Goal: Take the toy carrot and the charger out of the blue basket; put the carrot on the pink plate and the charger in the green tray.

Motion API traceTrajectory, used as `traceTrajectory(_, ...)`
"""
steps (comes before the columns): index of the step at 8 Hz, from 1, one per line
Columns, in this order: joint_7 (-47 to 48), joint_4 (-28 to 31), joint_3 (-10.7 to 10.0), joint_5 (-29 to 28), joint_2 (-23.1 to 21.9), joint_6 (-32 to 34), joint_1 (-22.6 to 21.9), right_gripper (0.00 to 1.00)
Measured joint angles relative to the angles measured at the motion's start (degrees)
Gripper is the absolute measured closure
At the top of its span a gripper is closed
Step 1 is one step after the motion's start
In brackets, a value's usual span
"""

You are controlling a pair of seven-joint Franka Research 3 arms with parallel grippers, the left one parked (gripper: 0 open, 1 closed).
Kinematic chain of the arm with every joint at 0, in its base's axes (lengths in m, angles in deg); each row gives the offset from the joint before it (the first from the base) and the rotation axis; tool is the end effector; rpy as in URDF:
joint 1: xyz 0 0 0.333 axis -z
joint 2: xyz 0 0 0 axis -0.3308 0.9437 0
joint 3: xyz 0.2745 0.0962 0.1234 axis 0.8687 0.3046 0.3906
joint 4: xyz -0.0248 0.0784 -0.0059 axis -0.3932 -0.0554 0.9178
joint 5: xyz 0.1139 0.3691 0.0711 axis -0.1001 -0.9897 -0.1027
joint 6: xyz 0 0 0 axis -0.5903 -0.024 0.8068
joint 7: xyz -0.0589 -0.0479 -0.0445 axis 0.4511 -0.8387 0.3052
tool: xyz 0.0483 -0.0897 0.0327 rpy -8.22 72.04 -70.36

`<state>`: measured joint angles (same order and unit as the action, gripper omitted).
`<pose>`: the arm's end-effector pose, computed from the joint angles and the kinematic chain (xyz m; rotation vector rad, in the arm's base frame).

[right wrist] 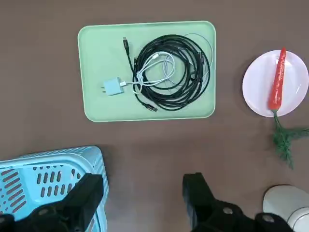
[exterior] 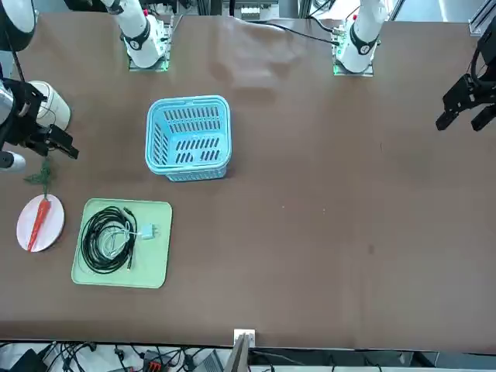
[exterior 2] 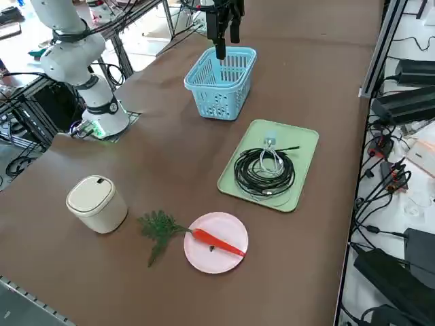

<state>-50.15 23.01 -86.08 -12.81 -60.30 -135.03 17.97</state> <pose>0.5950 0.0081 0.5828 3.1327 -0.1168 -0.0109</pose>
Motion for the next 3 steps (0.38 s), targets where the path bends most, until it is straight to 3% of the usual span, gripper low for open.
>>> traceTrajectory(3, 0.0, -0.13, -0.31, 0.0, 0.01, 0.06, -0.03, 0.0)
